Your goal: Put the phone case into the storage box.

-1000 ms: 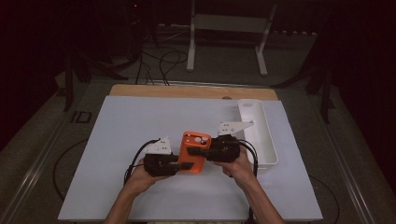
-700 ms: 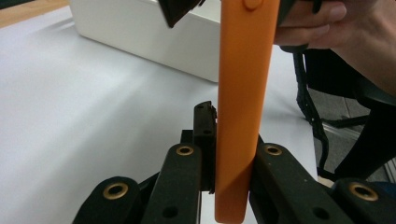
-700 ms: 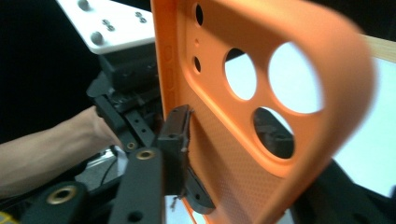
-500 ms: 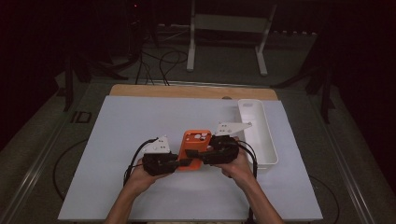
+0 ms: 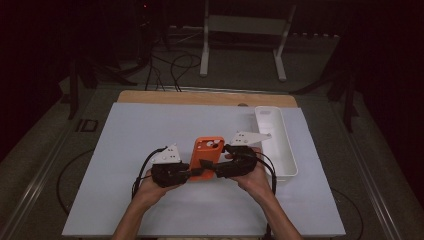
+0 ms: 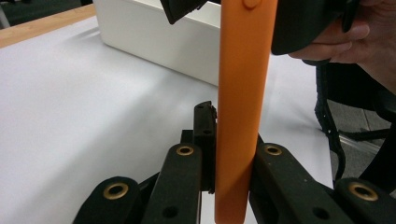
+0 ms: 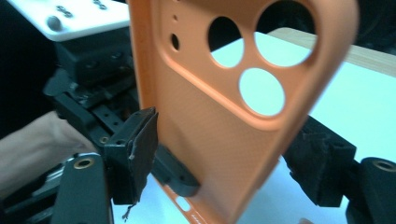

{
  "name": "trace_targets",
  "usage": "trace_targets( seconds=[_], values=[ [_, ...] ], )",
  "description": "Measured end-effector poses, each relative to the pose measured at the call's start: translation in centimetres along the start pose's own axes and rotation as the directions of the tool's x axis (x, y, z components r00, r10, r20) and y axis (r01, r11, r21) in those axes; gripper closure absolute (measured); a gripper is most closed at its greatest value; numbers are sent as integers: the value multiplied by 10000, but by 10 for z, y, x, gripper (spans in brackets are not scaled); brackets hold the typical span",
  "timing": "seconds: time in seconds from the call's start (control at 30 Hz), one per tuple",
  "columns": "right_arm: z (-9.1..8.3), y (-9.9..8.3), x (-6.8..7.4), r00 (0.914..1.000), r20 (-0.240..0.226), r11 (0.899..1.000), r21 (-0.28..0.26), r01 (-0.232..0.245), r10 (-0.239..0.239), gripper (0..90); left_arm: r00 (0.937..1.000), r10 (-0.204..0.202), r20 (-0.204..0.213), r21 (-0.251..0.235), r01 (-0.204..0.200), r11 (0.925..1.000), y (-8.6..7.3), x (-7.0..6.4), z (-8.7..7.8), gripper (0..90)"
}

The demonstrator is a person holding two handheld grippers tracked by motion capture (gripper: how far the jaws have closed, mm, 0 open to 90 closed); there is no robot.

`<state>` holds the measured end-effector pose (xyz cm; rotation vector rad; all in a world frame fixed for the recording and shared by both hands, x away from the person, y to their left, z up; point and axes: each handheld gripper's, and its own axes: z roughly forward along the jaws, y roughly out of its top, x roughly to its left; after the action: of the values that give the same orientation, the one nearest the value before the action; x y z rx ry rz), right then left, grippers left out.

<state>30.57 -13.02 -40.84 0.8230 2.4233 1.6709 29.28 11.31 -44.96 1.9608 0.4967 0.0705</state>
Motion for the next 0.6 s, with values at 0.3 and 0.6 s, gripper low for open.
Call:
trace_targets(
  seconds=[0.3, 0.6],
  values=[
    [0, -1, 8, 9965, 760, 9993, 110, 347, -354, 180, 9996, -64, -271, -85, 62, 9999, 0, 1, -3, 853],
    [0, -1, 13, 9919, 1184, 9989, 85, 457, -464, 115, 9985, -154, -518, -161, 146, 9998, 0, 2, -4, 853]
  ],
)
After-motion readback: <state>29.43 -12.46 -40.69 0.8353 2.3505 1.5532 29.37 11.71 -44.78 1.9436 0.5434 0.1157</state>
